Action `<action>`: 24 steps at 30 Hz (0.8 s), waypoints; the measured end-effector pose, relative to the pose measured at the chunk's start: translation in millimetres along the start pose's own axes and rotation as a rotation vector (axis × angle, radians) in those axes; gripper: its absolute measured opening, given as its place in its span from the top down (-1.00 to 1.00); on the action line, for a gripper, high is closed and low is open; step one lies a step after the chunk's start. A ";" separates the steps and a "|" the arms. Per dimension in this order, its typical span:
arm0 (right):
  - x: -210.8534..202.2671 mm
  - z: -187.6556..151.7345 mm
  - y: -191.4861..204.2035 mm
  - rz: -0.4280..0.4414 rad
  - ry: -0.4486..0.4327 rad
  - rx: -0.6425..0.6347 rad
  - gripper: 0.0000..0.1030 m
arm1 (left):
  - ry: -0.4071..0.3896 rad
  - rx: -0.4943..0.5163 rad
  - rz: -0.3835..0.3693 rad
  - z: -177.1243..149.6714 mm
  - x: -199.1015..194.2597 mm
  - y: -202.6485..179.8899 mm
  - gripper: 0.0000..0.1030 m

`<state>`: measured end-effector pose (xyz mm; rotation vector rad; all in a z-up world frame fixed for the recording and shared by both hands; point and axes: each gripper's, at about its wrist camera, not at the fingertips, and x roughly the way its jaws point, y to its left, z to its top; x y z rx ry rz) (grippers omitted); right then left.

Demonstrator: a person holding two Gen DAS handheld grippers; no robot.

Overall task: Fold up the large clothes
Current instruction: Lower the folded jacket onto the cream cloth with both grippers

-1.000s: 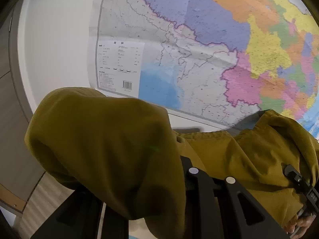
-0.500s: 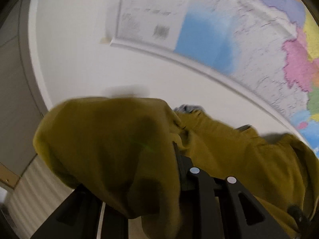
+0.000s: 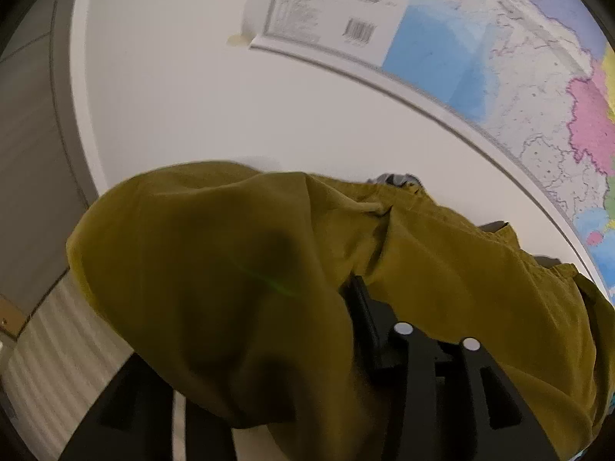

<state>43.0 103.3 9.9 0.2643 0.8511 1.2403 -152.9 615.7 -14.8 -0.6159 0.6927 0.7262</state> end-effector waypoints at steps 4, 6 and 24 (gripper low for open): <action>17.5 26.7 6.1 0.014 0.019 -0.074 0.73 | 0.001 0.056 0.076 -6.4 -3.9 -6.4 -0.11; 19.3 17.1 1.0 0.013 0.065 -0.064 0.87 | -0.004 0.064 0.092 -9.3 -10.3 -6.0 -0.20; 4.8 25.8 58.5 -0.152 -0.038 -0.313 -0.02 | -0.275 0.130 0.239 -12.8 -117.1 -36.8 -0.50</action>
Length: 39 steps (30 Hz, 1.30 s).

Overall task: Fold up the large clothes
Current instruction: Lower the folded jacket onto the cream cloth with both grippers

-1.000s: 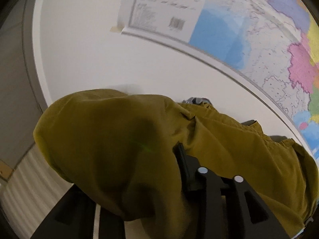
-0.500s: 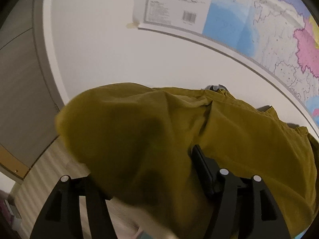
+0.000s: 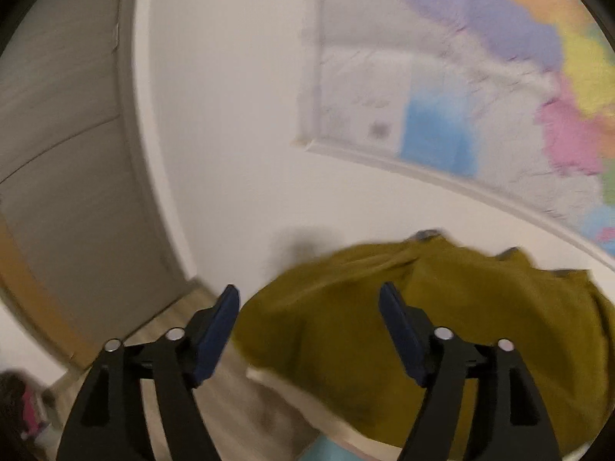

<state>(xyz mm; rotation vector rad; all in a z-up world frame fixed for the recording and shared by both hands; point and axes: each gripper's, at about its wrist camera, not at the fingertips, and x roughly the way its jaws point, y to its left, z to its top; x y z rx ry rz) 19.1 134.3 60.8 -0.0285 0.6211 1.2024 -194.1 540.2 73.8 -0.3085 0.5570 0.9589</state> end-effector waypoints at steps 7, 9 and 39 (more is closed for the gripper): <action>79.6 9.7 -19.1 -0.009 0.157 0.050 0.27 | 0.047 0.068 -0.251 -20.9 -5.9 -42.1 -0.50; 98.3 -9.1 -41.1 -0.027 0.220 0.122 0.32 | 0.076 0.078 -0.303 -31.7 -1.0 -54.0 -0.50; 74.1 -46.4 6.5 0.068 0.204 -0.040 0.06 | 0.064 0.264 -0.286 -94.1 -17.0 -133.8 -0.64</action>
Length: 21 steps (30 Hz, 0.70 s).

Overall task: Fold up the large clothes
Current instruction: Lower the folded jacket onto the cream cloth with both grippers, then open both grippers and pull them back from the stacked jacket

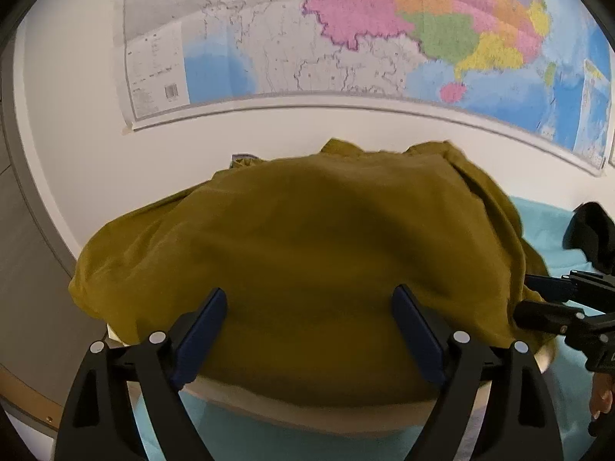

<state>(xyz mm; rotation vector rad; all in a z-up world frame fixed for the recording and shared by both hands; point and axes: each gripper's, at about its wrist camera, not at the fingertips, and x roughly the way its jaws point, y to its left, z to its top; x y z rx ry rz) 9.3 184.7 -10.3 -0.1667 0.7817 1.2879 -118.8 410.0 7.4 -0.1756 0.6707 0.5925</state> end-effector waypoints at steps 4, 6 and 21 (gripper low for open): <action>-20.4 -6.2 5.0 -0.026 -0.046 -0.034 0.02 | -0.001 -0.003 -0.012 -1.8 -16.1 -9.8 -0.67; -25.3 -10.1 7.4 -0.042 -0.056 -0.048 0.00 | 0.004 -0.015 -0.030 -3.6 -18.8 -14.3 -0.70; -21.8 -32.5 9.9 -0.069 -0.027 -0.088 -0.21 | 0.028 -0.049 0.012 -22.5 -15.6 -38.9 -0.87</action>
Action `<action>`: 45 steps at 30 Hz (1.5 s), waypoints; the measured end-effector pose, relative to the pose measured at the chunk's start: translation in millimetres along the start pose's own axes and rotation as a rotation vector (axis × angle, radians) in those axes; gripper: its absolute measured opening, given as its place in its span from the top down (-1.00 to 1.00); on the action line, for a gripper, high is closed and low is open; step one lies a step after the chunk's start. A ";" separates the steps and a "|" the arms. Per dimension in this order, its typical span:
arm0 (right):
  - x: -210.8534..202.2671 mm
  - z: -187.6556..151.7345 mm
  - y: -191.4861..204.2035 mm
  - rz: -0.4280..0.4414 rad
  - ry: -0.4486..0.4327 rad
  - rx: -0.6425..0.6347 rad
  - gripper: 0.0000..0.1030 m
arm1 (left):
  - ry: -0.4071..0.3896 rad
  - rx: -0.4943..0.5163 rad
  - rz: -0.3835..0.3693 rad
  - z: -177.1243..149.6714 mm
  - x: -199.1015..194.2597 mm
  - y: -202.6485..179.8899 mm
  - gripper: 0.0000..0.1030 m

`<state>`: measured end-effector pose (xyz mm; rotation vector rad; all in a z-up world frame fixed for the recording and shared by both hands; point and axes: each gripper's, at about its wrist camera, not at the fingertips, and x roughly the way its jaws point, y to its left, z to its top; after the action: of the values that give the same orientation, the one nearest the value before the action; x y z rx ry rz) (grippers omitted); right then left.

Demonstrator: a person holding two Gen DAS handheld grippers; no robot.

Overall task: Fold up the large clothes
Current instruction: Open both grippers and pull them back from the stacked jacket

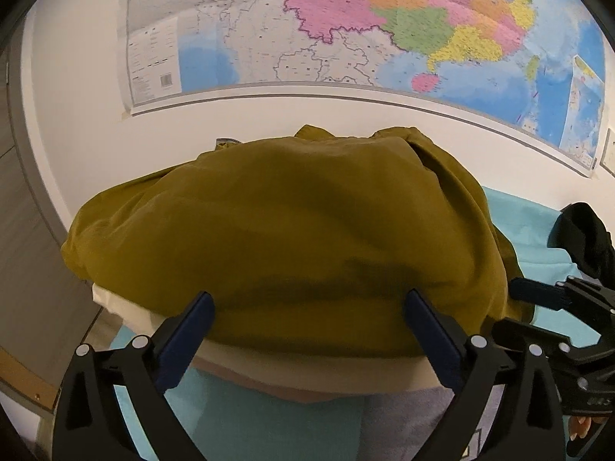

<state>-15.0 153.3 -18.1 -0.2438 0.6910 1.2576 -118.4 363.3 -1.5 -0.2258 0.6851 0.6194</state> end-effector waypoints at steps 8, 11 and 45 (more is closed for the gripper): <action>-18.3 -13.1 3.4 -0.012 -0.033 -0.005 -0.39 | -0.046 -0.005 -0.059 -14.8 -23.4 -9.5 -0.87; -25.6 -17.5 5.6 -0.017 -0.049 -0.013 -0.50 | -0.050 -0.002 -0.049 -20.8 -30.0 -15.4 -0.87; -87.3 -60.6 24.1 -0.089 -0.109 -0.062 -0.89 | -0.039 -0.061 0.035 -70.2 -77.6 -55.5 -0.87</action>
<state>-70.3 60.0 -8.1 -0.2527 0.5426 1.1990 -168.6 256.0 -4.5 -0.2582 0.6343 0.6768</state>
